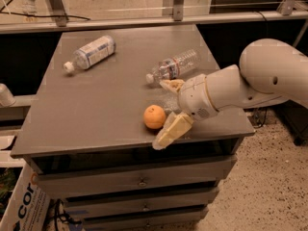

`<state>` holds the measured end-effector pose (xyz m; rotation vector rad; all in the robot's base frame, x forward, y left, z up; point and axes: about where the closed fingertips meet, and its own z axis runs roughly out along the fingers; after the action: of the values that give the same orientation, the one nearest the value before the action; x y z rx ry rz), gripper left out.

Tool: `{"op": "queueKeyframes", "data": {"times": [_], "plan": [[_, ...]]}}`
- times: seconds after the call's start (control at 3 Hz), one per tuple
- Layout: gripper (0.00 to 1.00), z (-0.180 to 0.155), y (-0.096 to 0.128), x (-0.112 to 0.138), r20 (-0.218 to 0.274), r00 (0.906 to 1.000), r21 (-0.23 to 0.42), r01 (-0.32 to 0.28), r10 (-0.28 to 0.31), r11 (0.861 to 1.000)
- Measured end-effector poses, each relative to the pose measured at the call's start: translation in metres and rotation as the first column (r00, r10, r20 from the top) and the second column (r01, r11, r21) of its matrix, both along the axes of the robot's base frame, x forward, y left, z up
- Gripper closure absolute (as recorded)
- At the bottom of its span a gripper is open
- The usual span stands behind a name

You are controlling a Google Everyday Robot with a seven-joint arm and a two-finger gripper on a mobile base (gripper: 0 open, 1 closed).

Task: Move orange near blue plastic bottle

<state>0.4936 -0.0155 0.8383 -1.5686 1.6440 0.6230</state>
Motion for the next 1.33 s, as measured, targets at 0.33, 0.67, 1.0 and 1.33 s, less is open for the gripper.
{"op": "queueKeyframes", "data": {"times": [0.33,0.67,1.0,1.33], "plan": [[0.18,-0.003,0.004,0.0,0.004,0.9999,0.019,-0.011,0.011,1.0],[0.41,-0.004,0.005,0.0,-0.003,0.9999,0.03,-0.01,0.011,1.0],[0.64,-0.006,0.005,-0.001,-0.009,0.9999,0.036,-0.009,0.01,0.999],[0.87,0.005,0.009,0.002,-0.012,0.9999,0.053,-0.004,0.004,0.999]]}}
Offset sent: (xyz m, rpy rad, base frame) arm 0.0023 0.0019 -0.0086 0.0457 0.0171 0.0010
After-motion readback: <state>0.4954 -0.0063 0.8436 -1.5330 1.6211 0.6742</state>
